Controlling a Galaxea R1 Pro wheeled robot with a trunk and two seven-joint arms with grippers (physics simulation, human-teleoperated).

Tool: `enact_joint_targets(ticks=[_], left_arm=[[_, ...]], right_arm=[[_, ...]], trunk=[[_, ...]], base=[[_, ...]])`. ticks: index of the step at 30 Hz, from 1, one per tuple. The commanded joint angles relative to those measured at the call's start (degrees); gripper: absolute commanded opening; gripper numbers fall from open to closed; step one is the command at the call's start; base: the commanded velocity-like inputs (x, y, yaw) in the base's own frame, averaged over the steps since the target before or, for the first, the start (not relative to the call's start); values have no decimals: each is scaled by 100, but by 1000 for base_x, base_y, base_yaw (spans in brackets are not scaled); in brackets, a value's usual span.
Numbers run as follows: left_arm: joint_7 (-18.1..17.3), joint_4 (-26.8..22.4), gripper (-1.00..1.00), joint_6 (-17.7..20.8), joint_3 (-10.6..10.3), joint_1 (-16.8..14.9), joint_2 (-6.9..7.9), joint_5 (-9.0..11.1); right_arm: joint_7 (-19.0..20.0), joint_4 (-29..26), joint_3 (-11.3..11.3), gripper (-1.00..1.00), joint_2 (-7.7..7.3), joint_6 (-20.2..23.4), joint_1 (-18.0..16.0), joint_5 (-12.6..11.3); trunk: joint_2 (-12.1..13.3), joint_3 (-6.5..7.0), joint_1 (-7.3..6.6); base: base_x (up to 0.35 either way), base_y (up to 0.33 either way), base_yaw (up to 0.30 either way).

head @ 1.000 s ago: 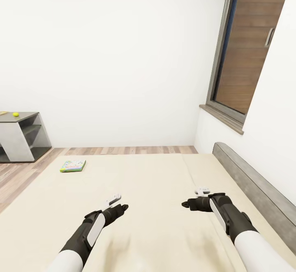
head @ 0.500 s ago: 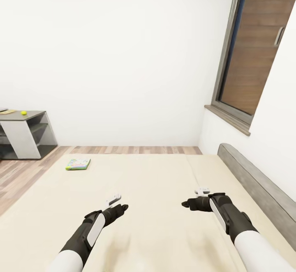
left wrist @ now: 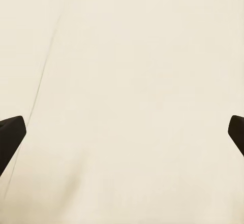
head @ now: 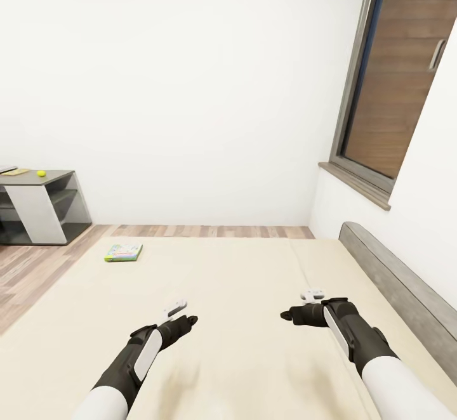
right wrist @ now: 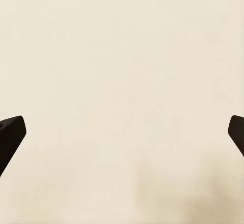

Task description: Put all the toys in the child's room - the three board games (two on the bed and one on the table), the two jigsaw puzzles on the table, and the tennis ball on the table - inside the toy box on the table in the child's room.

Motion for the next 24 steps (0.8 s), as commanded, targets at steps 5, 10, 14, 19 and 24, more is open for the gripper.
enact_joint_targets(ticks=[5, 10, 14, 19, 24], left_arm=[[-3, -8, 100, 41, 33, -3, -6, 36], [-3, -8, 100, 41, 27, -3, -9, 36], [-3, -8, 100, 41, 23, -3, -9, 36], [-2, -8, 100, 41, 15, -3, -11, 36], [-1, -8, 100, 41, 11, -3, -13, 36]], right_arm=[[11, -7, 18, 100, -6, 23, -3, 3], [6, -7, 18, 100, -6, 20, -1, 5], [5, -7, 18, 100, -6, 20, 0, 5], [4, -7, 18, 100, -6, 19, 0, 5], [3, -7, 19, 100, -6, 19, -2, 6]], trunk=[[-4, -7, 0], [-4, -7, 0], [-4, -7, 0], [-4, -7, 0], [-4, -7, 0]], base=[[0, 0, 8], [0, -7, 4], [0, -68, 2], [0, -178, 1], [0, -242, 0]])
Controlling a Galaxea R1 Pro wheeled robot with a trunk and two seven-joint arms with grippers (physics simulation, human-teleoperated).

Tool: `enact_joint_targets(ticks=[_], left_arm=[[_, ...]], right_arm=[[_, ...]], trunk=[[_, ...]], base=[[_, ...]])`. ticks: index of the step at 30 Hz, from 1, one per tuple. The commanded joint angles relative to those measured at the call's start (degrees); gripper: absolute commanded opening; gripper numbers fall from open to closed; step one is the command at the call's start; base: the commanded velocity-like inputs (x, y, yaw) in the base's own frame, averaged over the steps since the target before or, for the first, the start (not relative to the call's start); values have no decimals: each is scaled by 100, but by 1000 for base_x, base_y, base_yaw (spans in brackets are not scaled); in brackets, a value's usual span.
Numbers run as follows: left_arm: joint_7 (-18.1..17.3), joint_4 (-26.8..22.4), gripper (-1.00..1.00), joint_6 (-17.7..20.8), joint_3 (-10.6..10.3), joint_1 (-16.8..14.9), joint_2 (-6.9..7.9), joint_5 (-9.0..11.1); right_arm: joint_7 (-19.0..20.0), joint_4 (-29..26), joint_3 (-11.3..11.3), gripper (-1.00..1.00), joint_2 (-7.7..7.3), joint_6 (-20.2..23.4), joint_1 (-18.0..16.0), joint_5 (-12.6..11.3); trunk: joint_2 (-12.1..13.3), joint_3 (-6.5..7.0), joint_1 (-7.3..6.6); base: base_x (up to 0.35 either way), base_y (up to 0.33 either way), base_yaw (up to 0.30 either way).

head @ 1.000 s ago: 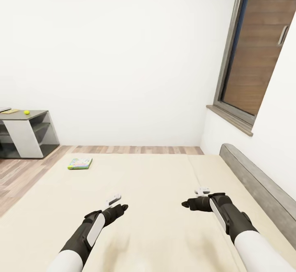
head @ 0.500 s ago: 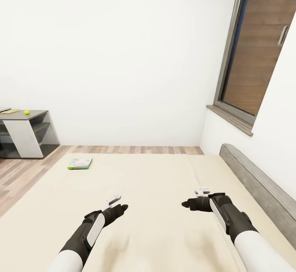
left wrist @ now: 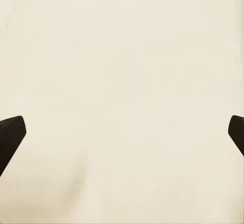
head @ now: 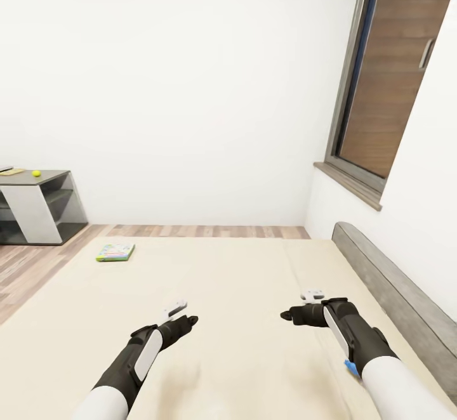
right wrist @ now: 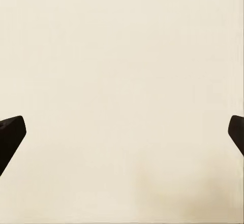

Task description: Put all the toys in the child's room - the three board games (two on the bed and one on the table), the two jigsaw puzzles on the table, and the tennis ball on the table - inside the toy box on the table in the child's room.

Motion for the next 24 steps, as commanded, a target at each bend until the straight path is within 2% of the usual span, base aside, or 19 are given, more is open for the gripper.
enact_joint_targets(ticks=[1, 14, 24], left_arm=[[-3, -10, 100, 43, 35, -3, -8, 34], [-5, -10, 100, 43, 46, -3, -4, 34], [-5, -10, 100, 42, 56, -3, -1, 34]], right_arm=[[13, -6, 19, 100, -7, 21, -3, 2], [13, -6, 17, 100, -7, 21, -1, 2], [12, -6, 14, 100, -7, 15, -4, 2]], trunk=[[-4, -7, 0], [-4, -7, 0], [-4, -7, 0]], base=[[0, -265, 0], [0, -278, 0], [0, -115, 0]])
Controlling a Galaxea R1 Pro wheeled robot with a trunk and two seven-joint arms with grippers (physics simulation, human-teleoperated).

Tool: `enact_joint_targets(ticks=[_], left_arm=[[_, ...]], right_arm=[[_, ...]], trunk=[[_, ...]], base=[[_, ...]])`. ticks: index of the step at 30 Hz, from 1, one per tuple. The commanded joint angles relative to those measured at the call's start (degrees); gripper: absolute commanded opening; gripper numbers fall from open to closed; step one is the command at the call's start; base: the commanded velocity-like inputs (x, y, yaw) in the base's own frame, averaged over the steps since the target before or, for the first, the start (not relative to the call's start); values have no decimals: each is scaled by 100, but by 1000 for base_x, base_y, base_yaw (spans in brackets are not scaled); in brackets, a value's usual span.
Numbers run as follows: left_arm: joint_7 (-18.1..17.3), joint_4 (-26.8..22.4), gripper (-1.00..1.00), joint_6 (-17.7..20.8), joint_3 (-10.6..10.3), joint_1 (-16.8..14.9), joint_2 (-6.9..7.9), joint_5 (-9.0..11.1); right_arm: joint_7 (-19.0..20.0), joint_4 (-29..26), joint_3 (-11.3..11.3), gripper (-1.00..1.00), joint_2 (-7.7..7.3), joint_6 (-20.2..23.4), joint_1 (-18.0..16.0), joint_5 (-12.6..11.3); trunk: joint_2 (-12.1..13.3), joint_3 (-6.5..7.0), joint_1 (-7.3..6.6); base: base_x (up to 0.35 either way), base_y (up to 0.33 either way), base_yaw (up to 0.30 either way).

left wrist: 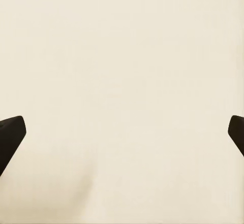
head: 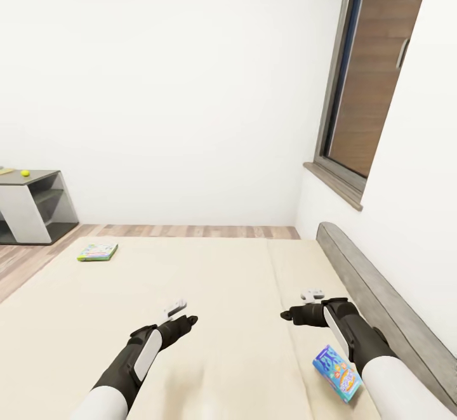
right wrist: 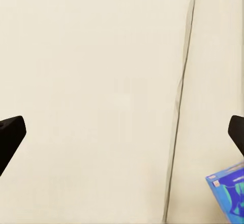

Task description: Put all the toys in the child's room - the three board games (two on the bed and one on the table), the two jigsaw puzzles on the table, and the tennis ball on the table - inside the toy box on the table in the child's room.

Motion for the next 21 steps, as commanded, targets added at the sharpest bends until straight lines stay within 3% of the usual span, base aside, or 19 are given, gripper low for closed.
enact_joint_targets(ticks=[1, 10, 21], left_arm=[[-3, -9, 100, 40, 34, -3, -7, 34], [8, -9, 100, 36, 13, -3, -7, 28], [13, -9, 100, 35, 3, -3, -7, 27]], right_arm=[[12, -7, 17, 100, -6, 23, -4, 2], [12, -7, 15, 100, -6, 20, -3, 2], [12, -7, 17, 100, -6, 20, -4, 2]], trunk=[[-4, -6, 0], [-4, -6, 0], [-4, -6, 0]], base=[[0, -42, 0], [0, -54, 0], [0, -239, 0]])
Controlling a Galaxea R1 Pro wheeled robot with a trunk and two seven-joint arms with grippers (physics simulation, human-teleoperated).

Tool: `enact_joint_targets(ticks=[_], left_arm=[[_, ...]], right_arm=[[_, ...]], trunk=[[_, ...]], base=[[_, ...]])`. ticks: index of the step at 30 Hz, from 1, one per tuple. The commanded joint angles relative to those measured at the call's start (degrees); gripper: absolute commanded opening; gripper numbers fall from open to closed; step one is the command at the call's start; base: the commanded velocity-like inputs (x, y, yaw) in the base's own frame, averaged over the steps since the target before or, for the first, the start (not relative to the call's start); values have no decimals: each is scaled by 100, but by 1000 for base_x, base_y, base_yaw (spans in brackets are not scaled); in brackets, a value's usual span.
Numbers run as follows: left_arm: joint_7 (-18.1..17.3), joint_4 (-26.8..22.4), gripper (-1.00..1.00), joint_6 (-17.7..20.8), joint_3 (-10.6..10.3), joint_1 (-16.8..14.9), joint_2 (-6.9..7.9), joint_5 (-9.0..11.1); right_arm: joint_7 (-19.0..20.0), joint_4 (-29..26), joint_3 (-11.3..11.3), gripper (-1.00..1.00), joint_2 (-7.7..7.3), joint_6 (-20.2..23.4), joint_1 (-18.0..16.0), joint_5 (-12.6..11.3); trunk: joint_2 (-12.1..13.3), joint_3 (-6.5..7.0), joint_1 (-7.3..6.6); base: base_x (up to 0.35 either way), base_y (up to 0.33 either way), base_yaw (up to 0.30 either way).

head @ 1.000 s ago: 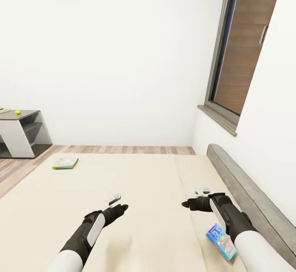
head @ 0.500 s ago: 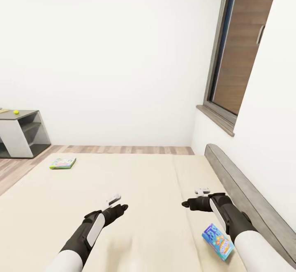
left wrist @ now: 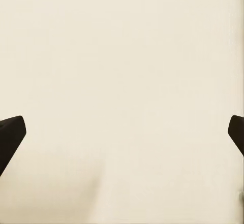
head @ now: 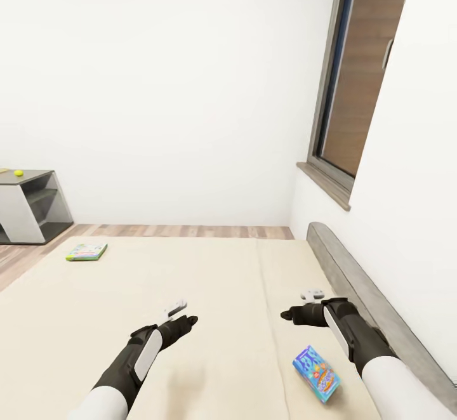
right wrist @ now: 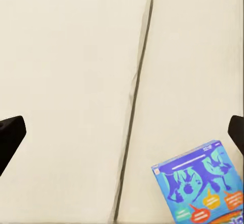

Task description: Put all the toys in the child's room - the three board games (two on the bed and one on the table), the two jigsaw puzzles on the table, and the tennis ball on the table - inside the toy box on the table in the child's room.

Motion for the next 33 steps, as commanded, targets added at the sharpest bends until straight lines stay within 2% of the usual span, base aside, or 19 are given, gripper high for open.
enact_joint_targets(ticks=[1, 13, 33], left_arm=[[-2, -10, 100, 43, 35, -3, -8, 36], [-6, -10, 100, 43, 57, -3, -4, 35], [6, -10, 100, 43, 50, -3, -3, 35]], right_arm=[[13, -6, 19, 100, -7, 21, -2, 2], [15, -6, 14, 100, -7, 20, -3, 2], [47, -1, -2, 100, -27, 13, 1, -1]], trunk=[[-4, -7, 0], [-4, -7, 0], [-4, -7, 0]], base=[[0, -289, 0], [0, -260, 0], [0, -40, 0]])
